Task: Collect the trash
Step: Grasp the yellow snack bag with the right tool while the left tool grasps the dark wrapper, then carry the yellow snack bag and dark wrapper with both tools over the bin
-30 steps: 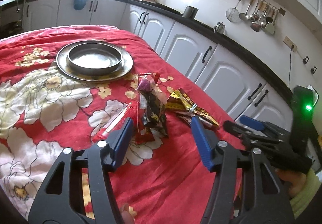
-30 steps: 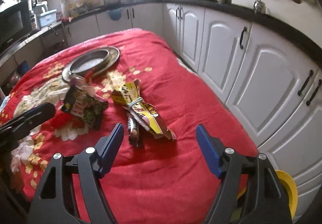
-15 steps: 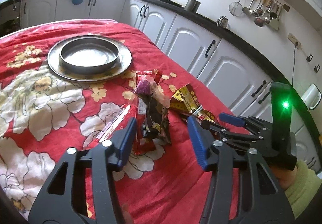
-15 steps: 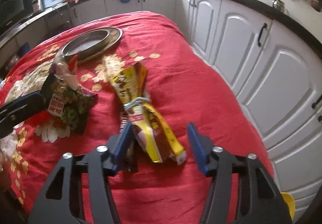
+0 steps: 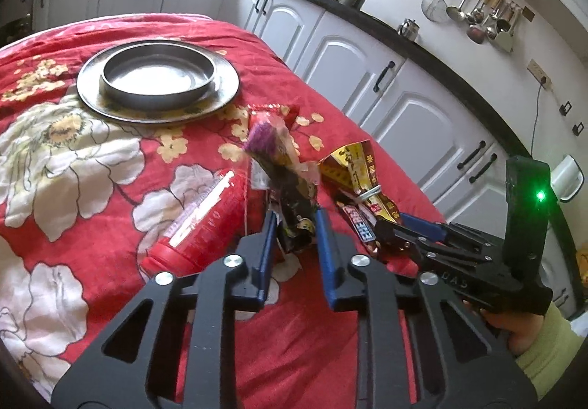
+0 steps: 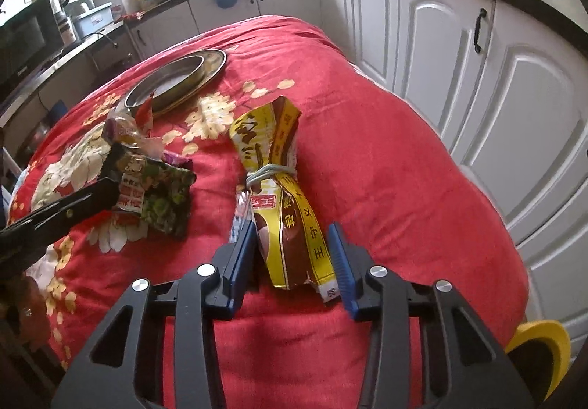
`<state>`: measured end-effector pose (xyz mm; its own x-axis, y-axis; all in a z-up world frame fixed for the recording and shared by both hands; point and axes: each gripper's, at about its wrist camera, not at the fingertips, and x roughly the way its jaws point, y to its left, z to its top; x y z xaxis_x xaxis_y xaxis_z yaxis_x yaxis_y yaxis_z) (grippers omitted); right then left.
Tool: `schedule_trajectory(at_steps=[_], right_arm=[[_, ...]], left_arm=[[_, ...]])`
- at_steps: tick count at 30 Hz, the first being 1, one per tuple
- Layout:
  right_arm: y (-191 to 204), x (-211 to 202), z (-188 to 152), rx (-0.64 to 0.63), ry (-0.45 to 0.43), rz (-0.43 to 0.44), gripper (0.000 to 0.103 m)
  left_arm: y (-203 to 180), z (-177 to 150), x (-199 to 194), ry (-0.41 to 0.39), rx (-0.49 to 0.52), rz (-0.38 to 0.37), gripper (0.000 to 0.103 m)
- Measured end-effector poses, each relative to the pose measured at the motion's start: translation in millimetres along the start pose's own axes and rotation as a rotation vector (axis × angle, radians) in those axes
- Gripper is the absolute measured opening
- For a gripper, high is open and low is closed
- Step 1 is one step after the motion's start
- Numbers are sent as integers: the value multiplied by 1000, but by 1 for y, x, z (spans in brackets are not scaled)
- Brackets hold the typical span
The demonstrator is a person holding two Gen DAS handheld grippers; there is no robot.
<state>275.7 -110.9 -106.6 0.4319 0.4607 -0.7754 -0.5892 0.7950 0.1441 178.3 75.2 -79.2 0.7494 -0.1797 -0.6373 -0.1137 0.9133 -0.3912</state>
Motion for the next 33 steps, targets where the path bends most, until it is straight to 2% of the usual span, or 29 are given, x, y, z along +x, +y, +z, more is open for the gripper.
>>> schedule_trajectory(at_steps=[10,18,25,33], right_arm=[[-6,-30,-34,68,9,21,36],[-1,-53,-63,73,27,26,36],[-1,-45,-64,84,28,20,43],[-4,-54,-65,111,-18,31,37]], left_arm=[[-13,-20,-7,35,38,-46,9],[-22,-33,-18,68,80,-78,7],[-29,-42,-29,83,103,-98,5],[-37,-47,-39,76,128,-103,5]])
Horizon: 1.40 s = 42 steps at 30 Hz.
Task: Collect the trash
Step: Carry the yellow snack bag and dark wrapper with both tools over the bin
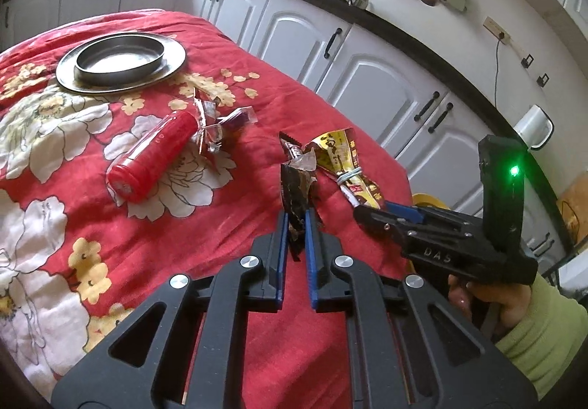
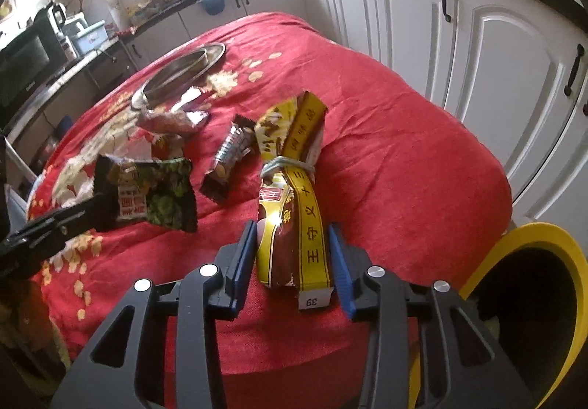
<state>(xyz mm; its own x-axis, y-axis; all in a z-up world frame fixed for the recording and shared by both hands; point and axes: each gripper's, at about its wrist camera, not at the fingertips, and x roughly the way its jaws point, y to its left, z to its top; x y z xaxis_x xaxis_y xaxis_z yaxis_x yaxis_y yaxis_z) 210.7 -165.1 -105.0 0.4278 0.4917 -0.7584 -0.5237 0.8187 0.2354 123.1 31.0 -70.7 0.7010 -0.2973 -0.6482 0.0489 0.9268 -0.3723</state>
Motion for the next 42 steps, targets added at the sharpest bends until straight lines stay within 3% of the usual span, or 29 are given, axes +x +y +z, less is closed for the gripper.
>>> schedule_trajectory(at_steps=[16,24,42], right_arm=[[-8,-77,0,44,-148,15,37],[-24,-119,-7,82,-230,-29,37],[-72,-176,-40,209,-320,-134,37]], left_arm=[[-29,8,-22,-59,49,-38,4],[-54,12,-25,-75,91,-73,4],[-117,6,-10,-51,218,-159,4]])
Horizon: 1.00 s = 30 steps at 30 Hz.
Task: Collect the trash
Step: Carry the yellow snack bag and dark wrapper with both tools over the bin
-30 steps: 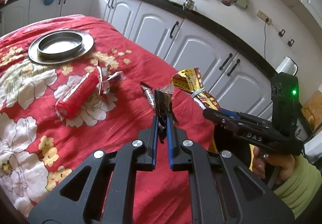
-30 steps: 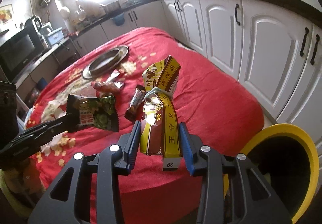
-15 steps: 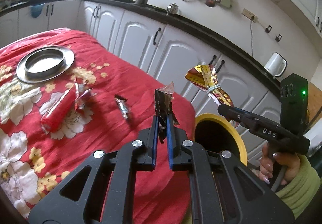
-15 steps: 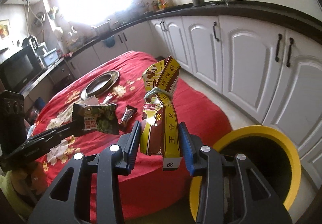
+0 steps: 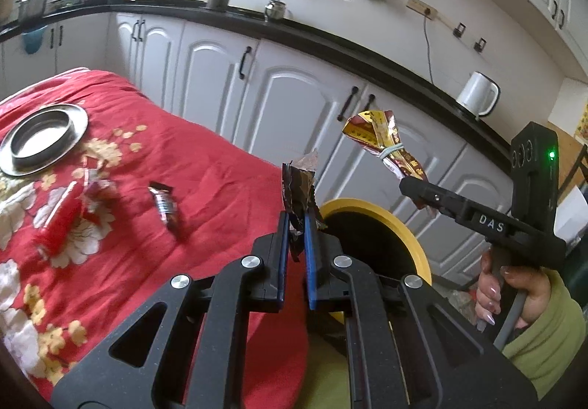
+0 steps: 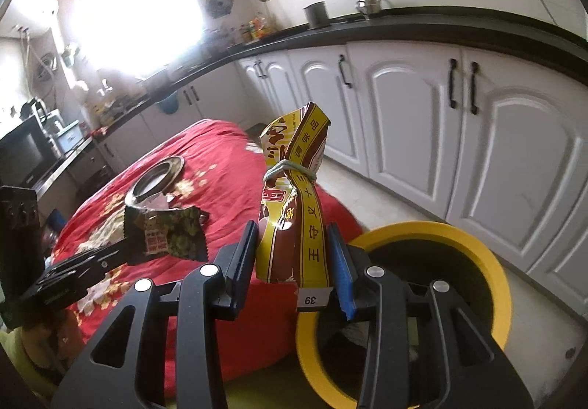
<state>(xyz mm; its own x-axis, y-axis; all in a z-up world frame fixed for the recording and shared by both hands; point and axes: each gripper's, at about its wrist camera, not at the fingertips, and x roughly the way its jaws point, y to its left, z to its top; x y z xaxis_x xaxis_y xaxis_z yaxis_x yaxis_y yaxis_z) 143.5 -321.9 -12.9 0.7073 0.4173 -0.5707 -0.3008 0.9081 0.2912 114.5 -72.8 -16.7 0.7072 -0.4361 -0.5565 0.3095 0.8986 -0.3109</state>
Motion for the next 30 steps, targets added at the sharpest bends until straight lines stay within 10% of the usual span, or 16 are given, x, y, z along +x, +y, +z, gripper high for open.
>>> schedule_trajectory(at_steps=[30], right_arm=[[-109,-16,-67,192,106,-185,37]], left_arm=[[-80,-38,74,181,180,-107,4]])
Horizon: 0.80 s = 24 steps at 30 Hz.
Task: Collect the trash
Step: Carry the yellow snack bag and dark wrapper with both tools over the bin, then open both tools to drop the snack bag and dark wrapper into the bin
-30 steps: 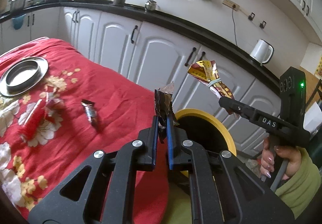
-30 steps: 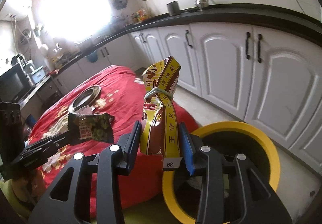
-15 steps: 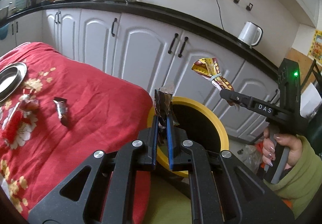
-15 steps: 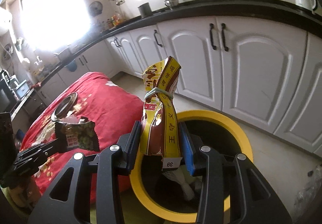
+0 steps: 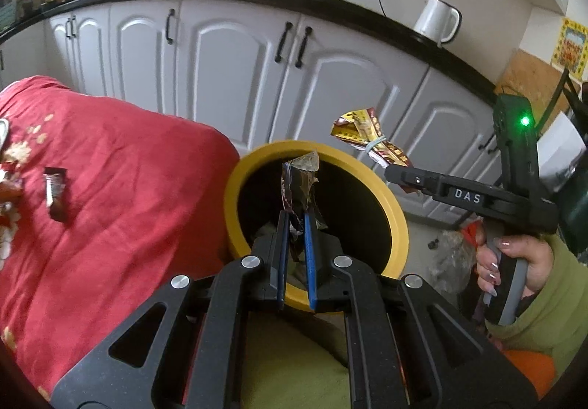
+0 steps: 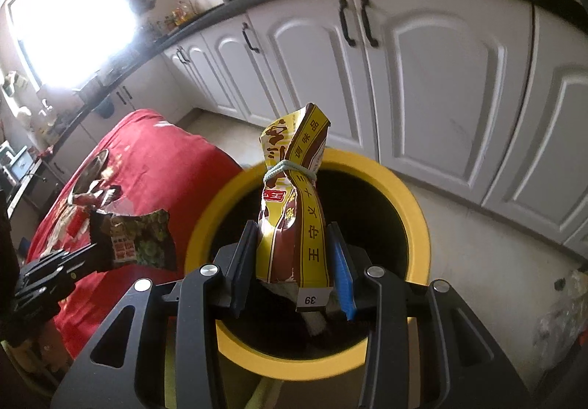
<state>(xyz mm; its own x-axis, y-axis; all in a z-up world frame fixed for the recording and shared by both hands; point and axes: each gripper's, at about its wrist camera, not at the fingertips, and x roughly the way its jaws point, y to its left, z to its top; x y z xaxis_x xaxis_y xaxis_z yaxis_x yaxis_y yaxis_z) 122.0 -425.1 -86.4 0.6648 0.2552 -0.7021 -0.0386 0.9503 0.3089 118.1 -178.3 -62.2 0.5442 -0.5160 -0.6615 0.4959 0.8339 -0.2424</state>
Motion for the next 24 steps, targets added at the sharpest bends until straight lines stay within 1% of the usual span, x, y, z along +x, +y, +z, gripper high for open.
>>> schedule_trajectory(at_steps=[4,11,18,21,22,23,24], right_arm=[[-9,6,-4,23,23,-2,37],[-19,15,-8,52,49,13,37],[-25,20,-8,80,61,26,37],[-26,19,-7,96,53,34,39],[-28,19,-6,107,49,34,50],[-29,18,-6,115,44,32,60],[-31,17,-6,127,35,28,61]], left_arm=[[-6,-4,16,43,19,-14,4],[-12,-8,38,90,42,-37,4],[-13,-10,54,118,45,-47,4],[-14,-8,58,123,45,-52,5],[-13,-9,58,123,44,-55,6],[-13,-10,58,119,41,-46,14],[-12,-10,57,118,40,-41,27]])
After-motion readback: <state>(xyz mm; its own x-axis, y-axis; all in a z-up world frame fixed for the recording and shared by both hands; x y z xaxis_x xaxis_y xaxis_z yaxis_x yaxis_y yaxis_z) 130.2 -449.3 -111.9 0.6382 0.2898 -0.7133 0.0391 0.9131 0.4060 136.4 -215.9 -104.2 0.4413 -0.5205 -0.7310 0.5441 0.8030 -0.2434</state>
